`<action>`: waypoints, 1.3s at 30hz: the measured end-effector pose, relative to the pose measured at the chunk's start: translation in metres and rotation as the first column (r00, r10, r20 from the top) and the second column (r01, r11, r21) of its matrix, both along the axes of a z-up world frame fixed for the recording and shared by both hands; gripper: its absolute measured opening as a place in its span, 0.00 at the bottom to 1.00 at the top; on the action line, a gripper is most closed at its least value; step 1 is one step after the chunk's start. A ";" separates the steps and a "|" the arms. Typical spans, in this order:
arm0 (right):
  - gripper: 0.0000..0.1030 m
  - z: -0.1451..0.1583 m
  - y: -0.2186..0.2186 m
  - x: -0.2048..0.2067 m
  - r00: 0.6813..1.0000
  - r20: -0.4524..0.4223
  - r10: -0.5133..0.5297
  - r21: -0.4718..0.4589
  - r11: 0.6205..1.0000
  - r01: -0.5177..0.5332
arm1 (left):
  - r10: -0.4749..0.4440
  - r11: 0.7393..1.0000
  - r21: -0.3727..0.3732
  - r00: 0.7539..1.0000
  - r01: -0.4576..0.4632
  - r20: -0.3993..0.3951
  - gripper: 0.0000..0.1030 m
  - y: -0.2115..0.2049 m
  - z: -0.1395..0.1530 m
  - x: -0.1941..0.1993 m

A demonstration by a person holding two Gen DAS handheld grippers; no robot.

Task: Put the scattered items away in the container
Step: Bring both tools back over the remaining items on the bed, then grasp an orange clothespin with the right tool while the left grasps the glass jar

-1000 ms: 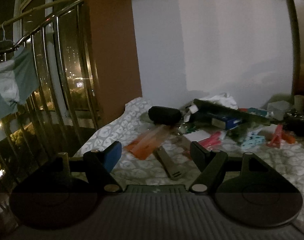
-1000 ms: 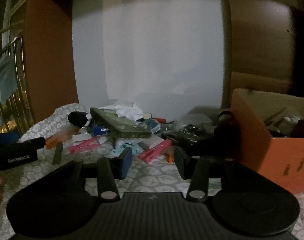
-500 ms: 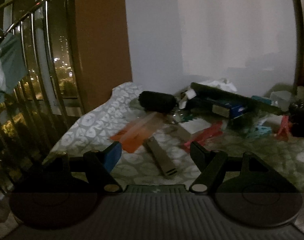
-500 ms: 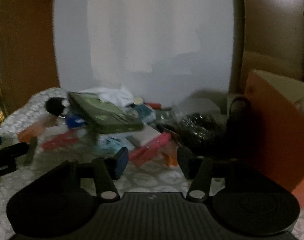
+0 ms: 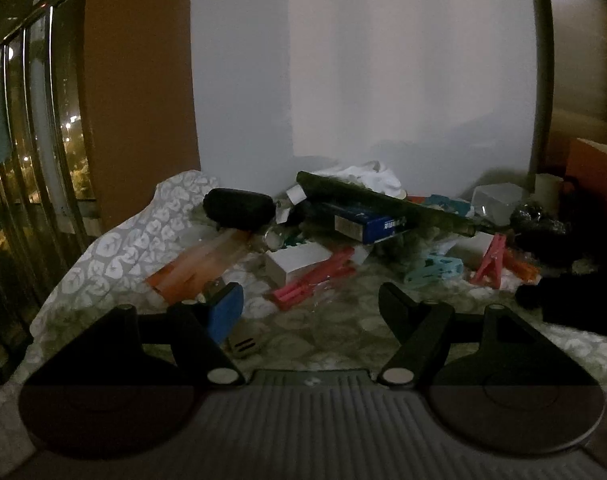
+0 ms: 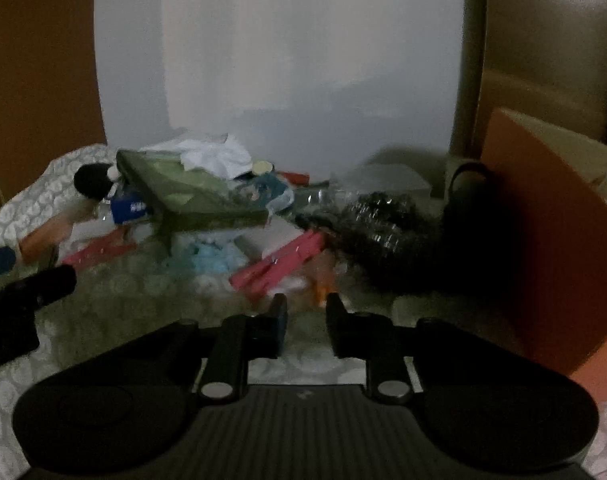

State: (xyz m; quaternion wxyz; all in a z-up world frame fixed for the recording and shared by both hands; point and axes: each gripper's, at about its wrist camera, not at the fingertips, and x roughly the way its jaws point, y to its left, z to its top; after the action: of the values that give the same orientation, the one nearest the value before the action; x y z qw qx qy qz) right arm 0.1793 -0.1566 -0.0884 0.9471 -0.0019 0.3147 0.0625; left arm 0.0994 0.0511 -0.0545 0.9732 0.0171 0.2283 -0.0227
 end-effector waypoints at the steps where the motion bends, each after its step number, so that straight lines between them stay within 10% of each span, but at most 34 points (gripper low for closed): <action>1: 0.20 -0.003 -0.003 0.004 1.000 -0.027 -0.004 0.025 1.000 0.005 | 0.001 1.000 0.000 1.000 -0.001 0.003 0.73 0.000 0.000 -0.001; 14: 0.30 -0.005 -0.008 0.030 1.000 0.006 -0.026 -0.002 1.000 0.026 | -0.026 1.000 -0.002 1.000 0.026 0.000 0.73 -0.010 0.001 0.002; 17: 0.10 -0.005 -0.008 0.032 1.000 -0.002 0.003 -0.012 1.000 -0.003 | -0.031 1.000 0.001 1.000 0.031 -0.004 0.73 -0.015 0.000 0.003; 33: 0.09 -0.001 -0.015 0.020 1.000 -0.005 0.019 0.075 0.997 -0.018 | 0.074 0.997 0.025 0.996 -0.073 -0.056 0.73 -0.019 -0.007 0.027; 39: 0.10 -0.002 -0.015 0.020 1.000 0.003 0.024 0.070 0.997 -0.024 | 0.092 0.996 -0.001 0.986 -0.093 -0.136 0.47 -0.008 -0.017 0.042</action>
State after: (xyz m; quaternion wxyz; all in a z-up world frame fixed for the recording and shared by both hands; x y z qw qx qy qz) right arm 0.1993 -0.1713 -0.0905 0.9462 0.0275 0.3111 0.0850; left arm 0.1411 0.0433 -0.0715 0.9554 0.0013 0.2947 0.0203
